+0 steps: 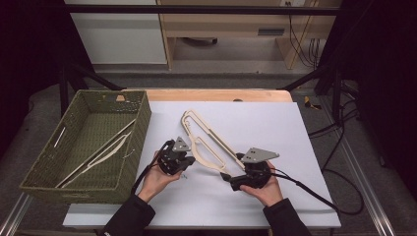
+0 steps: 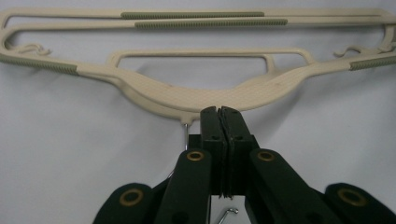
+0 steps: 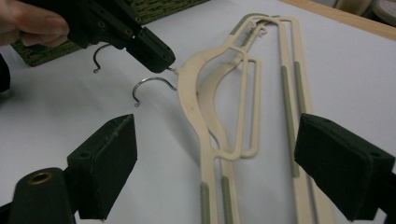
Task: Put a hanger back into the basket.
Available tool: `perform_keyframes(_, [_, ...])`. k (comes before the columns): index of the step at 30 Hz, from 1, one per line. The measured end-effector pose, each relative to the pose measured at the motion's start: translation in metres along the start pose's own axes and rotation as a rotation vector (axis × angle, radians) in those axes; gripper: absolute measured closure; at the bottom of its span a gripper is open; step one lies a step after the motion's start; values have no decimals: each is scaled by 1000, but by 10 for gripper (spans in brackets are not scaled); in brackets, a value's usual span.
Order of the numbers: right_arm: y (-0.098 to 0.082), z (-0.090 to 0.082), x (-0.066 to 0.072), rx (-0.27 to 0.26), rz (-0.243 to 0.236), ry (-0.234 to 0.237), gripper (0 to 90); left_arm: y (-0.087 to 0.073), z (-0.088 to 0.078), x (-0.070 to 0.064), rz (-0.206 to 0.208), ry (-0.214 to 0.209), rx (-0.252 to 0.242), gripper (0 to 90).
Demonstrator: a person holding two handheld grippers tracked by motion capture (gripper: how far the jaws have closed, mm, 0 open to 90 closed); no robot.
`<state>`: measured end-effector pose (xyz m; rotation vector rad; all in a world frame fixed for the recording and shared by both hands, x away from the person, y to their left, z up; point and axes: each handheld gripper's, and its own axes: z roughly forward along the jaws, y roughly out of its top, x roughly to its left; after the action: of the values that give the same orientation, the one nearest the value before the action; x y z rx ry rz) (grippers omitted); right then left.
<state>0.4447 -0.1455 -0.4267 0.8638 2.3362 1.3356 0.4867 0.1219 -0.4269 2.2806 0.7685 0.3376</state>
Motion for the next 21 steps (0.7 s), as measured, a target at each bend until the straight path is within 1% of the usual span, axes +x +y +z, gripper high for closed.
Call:
perform_keyframes(2, [3,7,3,13,-12,7,153,2,-1,-3,10,8,6,886])
perform_keyframes(4, [7,18,7,34,-15,11,164,4,-2,-6,9,4,7,886])
perform_keyframes(6, [9,27,8,49,-28,13,184,5,-4,-9,17,0,9,886])
perform_keyframes(7, [10,31,9,57,-24,9,193,6,-5,-9,17,-2,10,886])
perform_keyframes(9, [11,39,11,84,-46,-1,215,8,-7,-10,23,-4,10,886])
perform_keyframes(10, [11,43,12,94,-50,-4,235,9,-9,-11,14,-5,6,886])
perform_keyframes(12, [11,51,14,120,-63,-8,273,10,-10,-12,12,-6,2,886])
perform_keyframes(13, [10,54,15,134,-84,-16,287,10,-11,-13,17,-4,3,886])
perform_keyframes(14, [9,56,16,148,-94,-21,306,11,-11,-13,18,-6,6,886])
perform_keyframes(16, [7,60,18,169,-116,-19,358,11,-12,-15,17,-3,5,886])
perform_keyframes(17, [7,61,19,171,-125,-22,397,12,-12,-16,25,-5,7,886])
perform_keyframes(18, [6,61,19,176,-133,-17,458,12,-12,-17,20,-7,5,886])
perform_keyframes(19, [5,61,20,179,-145,-16,487,12,-12,-18,17,-9,4,886])
perform_keyframes(20, [4,62,20,186,-151,-20,558,13,-13,-19,28,-7,8,886])
perform_keyframes(21, [4,62,20,186,-165,-15,595,13,-13,-20,26,-7,10,886])
